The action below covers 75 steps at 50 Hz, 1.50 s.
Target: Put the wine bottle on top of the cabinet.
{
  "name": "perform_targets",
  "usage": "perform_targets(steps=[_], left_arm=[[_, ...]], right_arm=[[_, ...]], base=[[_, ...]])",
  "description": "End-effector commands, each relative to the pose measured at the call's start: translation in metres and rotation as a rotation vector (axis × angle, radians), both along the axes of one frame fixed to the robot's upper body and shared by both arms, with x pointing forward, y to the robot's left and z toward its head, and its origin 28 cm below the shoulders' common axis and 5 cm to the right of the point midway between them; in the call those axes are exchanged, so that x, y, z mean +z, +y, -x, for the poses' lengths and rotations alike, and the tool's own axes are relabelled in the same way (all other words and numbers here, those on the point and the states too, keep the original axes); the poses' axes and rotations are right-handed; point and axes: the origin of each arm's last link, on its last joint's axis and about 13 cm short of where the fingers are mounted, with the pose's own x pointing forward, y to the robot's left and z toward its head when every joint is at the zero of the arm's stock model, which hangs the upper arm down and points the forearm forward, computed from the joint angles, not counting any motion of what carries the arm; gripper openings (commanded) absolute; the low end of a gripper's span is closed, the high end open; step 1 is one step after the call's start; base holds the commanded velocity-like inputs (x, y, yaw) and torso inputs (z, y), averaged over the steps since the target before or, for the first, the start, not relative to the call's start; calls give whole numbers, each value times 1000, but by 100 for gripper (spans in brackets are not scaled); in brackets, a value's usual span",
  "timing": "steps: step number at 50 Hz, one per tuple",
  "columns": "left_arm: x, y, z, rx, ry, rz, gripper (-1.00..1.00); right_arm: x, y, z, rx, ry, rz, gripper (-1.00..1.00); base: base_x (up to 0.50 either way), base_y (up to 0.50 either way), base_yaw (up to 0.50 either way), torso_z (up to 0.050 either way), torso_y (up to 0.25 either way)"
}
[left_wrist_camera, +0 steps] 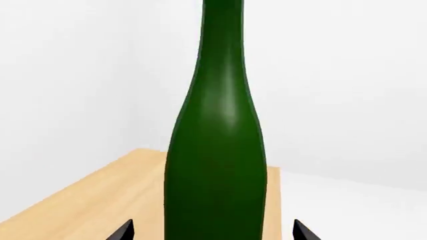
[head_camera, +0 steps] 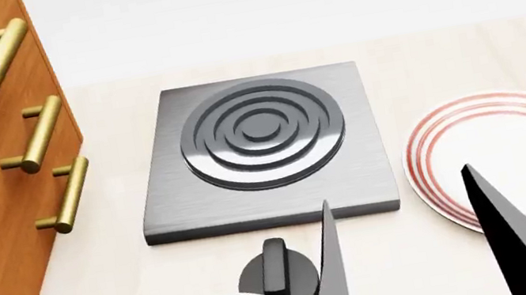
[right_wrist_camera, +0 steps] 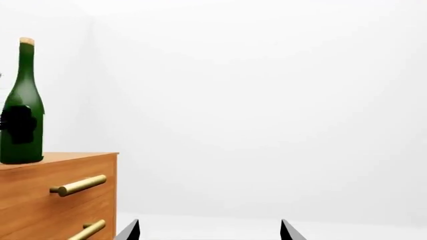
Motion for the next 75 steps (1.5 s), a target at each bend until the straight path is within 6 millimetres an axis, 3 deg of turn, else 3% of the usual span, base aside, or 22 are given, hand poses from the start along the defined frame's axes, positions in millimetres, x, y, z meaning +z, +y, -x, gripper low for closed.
perform_targets(steps=[1,8,18,27,42,46,62,75], left_arm=[[17,-4,40,0,-136,-62,100],[-2,-3,51,19,-123,-167,100],[-23,-15,77,-20,-158,-188,100],[-35,-36,106,-121,-212,-218,100],[-77,-73,160,-249,-228,-248,100],[-94,-82,167,-256,-204,-292,100],[-130,-111,190,-281,-188,-322,100],[-138,-121,209,-335,-195,-329,100]], right_arm=[[0,1,0,4,0,3,100],[-1,3,0,11,4,9,100],[-2,3,0,11,7,8,100],[-2,5,0,17,6,10,100],[-1,6,1,28,3,12,100],[-3,8,1,38,6,14,100],[-4,14,1,67,12,23,100],[-3,14,2,67,7,27,100]], base=[[0,0,0,0,0],[0,0,0,0,0],[0,0,0,0,0],[0,0,0,0,0],[0,0,0,0,0],[0,0,0,0,0],[0,0,0,0,0],[0,0,0,0,0]])
